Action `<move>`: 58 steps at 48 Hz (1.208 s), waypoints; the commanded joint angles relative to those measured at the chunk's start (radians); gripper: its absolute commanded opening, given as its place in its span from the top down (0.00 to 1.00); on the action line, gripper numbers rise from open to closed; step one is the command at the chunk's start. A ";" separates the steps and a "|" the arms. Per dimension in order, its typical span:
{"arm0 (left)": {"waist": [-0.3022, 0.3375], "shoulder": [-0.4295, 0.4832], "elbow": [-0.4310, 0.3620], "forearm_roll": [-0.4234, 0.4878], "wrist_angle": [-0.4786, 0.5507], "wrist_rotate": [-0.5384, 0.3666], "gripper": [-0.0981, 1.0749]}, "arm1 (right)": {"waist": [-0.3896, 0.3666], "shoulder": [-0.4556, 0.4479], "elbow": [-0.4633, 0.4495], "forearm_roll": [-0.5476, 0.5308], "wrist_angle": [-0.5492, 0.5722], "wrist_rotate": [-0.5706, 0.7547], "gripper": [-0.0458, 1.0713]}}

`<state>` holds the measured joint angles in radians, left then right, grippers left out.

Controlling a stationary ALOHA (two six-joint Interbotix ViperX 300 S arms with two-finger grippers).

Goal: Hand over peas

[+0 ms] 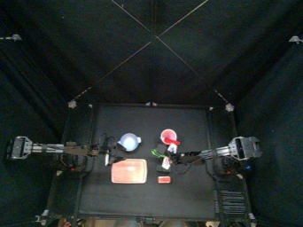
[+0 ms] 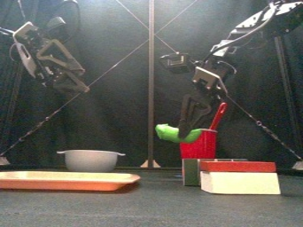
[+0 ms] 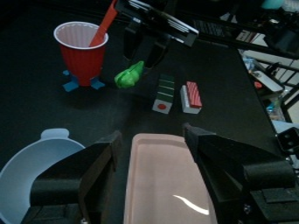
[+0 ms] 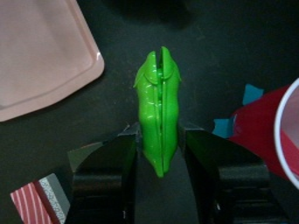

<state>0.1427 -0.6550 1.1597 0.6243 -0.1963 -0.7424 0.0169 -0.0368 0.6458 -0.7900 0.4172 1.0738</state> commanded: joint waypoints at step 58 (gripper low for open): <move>0.052 0.408 -0.206 -0.012 -0.367 0.127 0.12 | -0.015 -0.011 -0.124 -0.167 -0.311 -0.002 0.43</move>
<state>0.1963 -0.2623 0.9925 0.6167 -0.5507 -0.6151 0.0077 -0.0307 0.5446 -0.9557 0.1104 1.0723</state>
